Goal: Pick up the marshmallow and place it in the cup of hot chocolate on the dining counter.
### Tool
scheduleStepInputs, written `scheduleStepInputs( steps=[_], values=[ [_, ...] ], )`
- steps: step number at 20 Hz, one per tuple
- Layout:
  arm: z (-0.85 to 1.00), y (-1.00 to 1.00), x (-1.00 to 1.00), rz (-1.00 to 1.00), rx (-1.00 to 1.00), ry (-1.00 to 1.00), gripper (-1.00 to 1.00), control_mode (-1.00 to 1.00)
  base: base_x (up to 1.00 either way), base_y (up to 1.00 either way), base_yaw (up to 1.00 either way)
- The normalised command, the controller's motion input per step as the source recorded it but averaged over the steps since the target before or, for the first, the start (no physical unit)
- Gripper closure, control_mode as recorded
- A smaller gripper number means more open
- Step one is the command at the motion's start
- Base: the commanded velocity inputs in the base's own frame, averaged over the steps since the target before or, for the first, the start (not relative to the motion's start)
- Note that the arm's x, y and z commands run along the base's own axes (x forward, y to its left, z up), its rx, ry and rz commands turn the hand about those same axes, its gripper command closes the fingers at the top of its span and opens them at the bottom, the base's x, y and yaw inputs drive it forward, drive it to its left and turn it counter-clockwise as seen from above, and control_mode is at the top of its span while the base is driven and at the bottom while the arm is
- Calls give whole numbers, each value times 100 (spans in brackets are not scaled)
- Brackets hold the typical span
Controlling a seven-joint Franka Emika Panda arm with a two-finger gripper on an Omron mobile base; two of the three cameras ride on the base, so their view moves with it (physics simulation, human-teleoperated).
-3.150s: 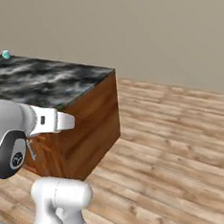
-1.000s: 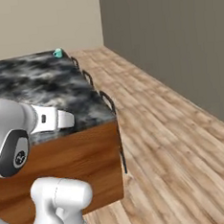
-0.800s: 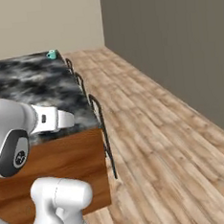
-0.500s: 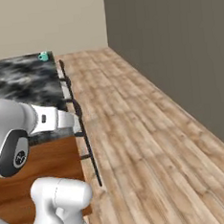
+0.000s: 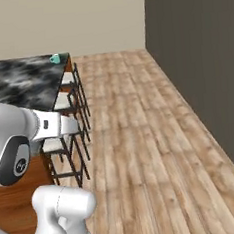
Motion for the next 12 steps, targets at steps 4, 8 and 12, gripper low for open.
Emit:
scheduleStepInputs(
  steps=[4, 8, 12],
  values=[
    [0, 0, 0, 0, 0, 0, 100, 100, 87, -83, 54],
    [0, 0, 0, 0, 0, 0, 100, 100, 87, -91, 52],
    [0, 0, 0, 0, 0, 0, 100, 100, 88, -100, 40]
  ],
)
